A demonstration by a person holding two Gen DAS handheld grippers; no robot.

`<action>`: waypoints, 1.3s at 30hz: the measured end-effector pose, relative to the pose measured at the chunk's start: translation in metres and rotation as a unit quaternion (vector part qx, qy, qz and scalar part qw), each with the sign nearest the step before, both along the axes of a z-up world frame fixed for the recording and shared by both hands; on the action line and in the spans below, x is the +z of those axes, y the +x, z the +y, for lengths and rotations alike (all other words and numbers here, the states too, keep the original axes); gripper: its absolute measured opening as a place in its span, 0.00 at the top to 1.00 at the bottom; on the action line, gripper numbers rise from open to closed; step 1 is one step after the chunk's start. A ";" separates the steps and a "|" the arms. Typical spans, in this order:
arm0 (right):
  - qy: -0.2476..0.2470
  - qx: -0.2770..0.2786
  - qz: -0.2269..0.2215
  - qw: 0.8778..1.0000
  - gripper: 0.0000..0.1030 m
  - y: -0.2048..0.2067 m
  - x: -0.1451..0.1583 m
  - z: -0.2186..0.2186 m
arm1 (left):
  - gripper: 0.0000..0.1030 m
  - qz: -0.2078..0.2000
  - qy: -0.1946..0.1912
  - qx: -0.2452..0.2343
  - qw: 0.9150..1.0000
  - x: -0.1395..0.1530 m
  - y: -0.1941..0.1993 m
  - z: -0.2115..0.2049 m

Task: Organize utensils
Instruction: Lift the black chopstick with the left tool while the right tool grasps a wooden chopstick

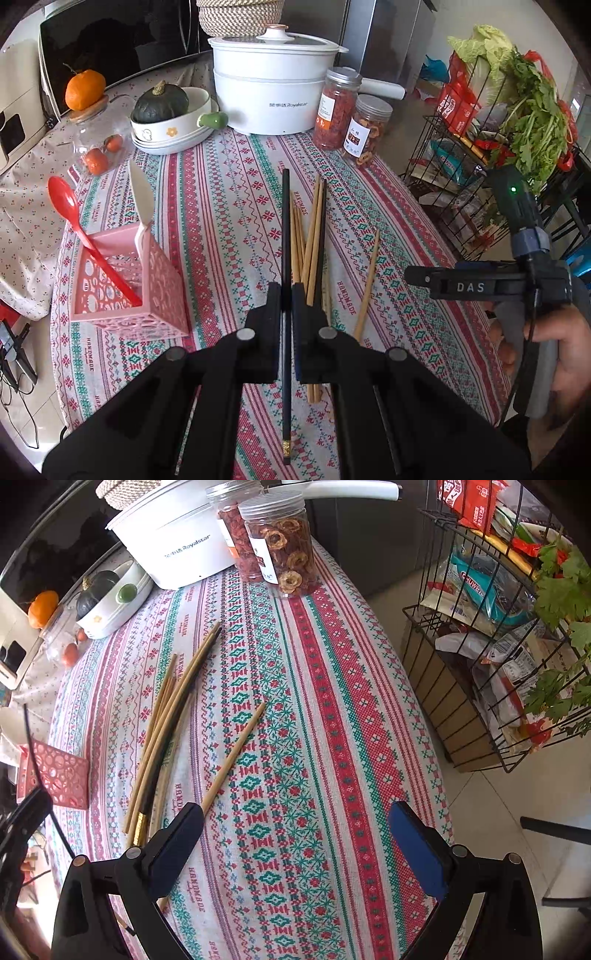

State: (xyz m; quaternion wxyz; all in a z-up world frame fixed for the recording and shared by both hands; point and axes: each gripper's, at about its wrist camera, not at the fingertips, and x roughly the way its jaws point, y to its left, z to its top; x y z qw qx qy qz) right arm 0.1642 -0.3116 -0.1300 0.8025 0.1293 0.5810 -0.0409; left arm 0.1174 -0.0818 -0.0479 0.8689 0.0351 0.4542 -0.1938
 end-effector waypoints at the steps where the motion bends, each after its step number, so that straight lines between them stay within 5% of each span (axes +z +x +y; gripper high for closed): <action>1: 0.002 0.001 0.001 1.000 0.02 0.000 -0.001 0.001 | 0.94 -0.008 -0.006 -0.003 1.000 0.003 -0.005 0.007; 10: 0.001 0.016 -0.002 1.000 0.02 0.003 -0.005 0.017 | 0.94 -0.016 -0.088 0.024 0.996 0.016 -0.036 0.067; 21: 0.043 -0.009 -0.019 0.999 0.04 0.024 -0.015 0.026 | 0.94 -0.017 -0.125 0.024 0.992 0.024 -0.048 0.089; 31: -0.096 0.040 -0.029 0.994 0.38 0.033 -0.034 0.078 | 0.94 -0.016 -0.127 0.026 0.991 0.023 -0.052 0.099; 39: -0.059 0.075 -0.039 0.995 0.91 0.022 -0.032 0.087 | 0.94 -0.020 -0.123 0.036 0.992 0.022 -0.052 0.103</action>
